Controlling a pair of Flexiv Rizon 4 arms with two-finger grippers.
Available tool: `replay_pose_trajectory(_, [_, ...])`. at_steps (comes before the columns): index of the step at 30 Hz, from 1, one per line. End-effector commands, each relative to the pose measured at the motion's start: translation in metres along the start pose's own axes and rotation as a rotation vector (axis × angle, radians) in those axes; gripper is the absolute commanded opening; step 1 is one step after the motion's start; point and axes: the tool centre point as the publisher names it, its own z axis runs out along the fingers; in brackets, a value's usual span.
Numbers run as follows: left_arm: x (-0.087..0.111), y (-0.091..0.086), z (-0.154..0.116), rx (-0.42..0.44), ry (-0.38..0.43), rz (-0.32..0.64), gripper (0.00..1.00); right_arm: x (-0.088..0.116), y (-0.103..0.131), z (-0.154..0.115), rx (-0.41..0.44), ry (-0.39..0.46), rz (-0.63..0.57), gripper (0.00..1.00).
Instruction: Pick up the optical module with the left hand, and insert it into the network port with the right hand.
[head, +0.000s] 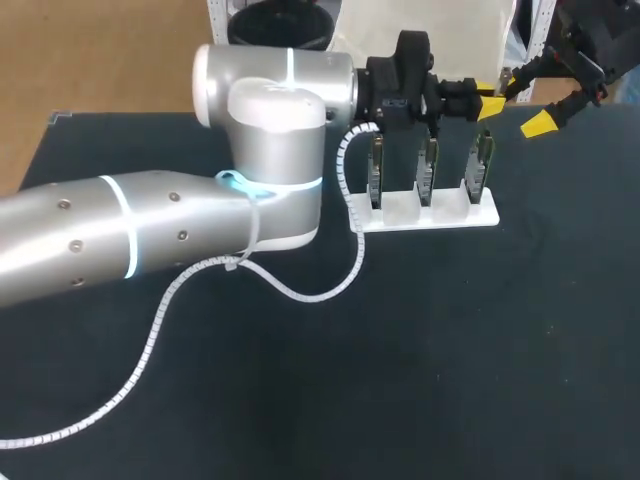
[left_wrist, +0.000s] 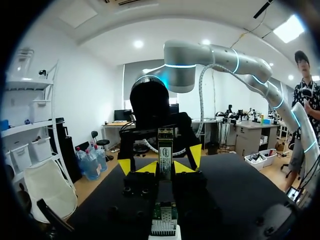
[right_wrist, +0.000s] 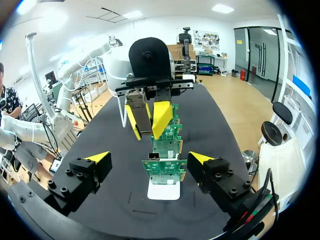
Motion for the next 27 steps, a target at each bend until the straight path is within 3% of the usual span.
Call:
replay_pose_trajectory(1, [0.0025, 0.0024, 0.0022, -0.003, -0.004, -0.004, 0.0, 0.0003, -0.0021, -0.0005, -0.004, -0.002, -0.001, 1.0])
replay_pose_trajectory(27, [0.0054, 0.002, -0.0029, -0.039, 0.006, -0.013, 0.0, 0.0003, -0.0021, -0.0005, -0.004, -0.002, -0.001, 1.0])
